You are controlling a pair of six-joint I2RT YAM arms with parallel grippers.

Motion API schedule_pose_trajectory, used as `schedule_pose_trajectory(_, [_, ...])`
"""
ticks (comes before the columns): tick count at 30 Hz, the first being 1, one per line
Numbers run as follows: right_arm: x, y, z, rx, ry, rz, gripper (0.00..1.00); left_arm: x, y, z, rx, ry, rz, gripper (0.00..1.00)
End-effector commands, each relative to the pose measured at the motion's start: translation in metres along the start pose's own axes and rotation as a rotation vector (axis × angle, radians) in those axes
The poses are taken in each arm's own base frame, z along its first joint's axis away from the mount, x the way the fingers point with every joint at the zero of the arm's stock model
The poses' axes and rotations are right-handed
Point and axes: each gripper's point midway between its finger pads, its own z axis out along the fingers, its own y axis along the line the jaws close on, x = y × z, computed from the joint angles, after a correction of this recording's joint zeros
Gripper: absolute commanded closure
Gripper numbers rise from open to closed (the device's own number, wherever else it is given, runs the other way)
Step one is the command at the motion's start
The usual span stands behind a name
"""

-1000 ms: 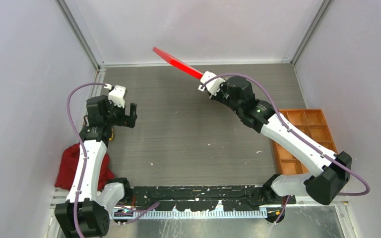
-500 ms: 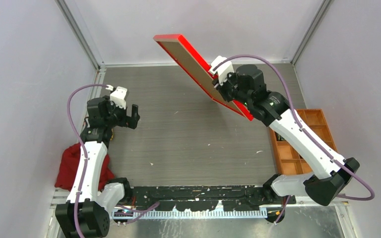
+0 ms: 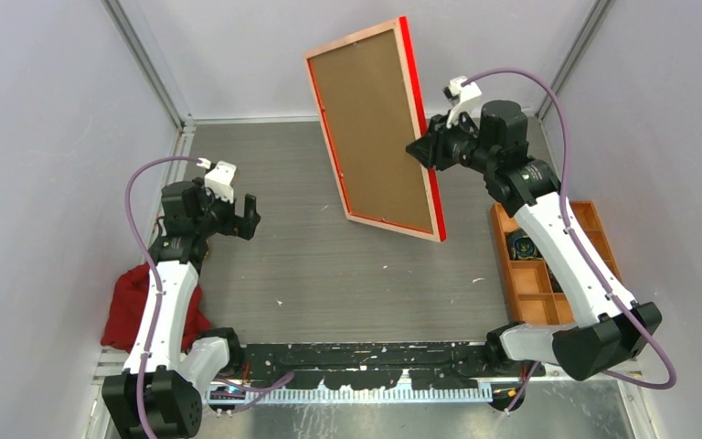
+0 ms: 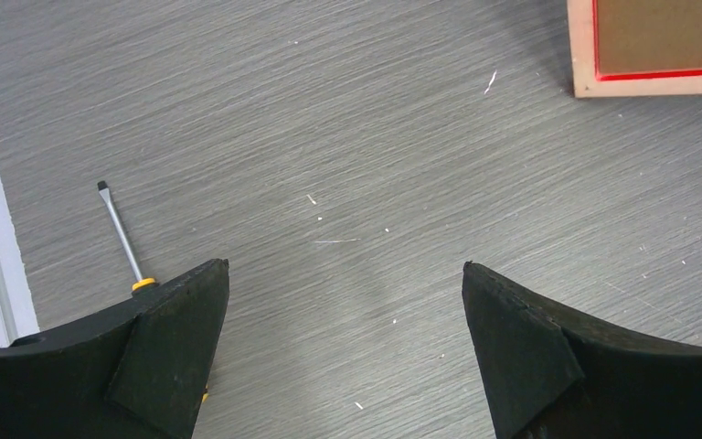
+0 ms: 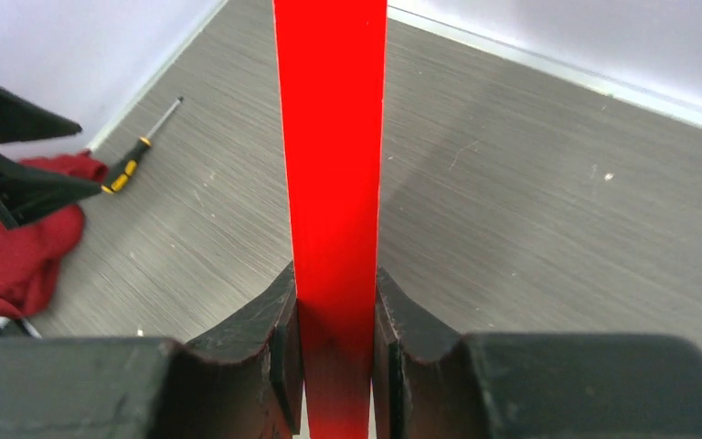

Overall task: Take the photo out of the frame
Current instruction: Turn over the photo frame at the center of the board.

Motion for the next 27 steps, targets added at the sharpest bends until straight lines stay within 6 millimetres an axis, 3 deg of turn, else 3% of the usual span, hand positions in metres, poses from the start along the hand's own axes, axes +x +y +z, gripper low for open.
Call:
schedule_pose_trajectory(1, [-0.027,0.015,-0.003,-0.143,-0.122,0.172,0.99,-0.012,0.0,0.002,0.014,-0.054,0.014,0.0])
schedule_pose_trajectory(12, [0.021,-0.04,0.029,-0.148,0.001,0.5,0.99,-0.011,-0.002,0.003,0.027,-0.054,0.012,0.0])
schedule_pose_trajectory(27, [0.106,-0.073,0.065,-0.091,0.203,0.648,0.99,-0.01,-0.005,0.004,0.038,-0.053,0.011,0.01])
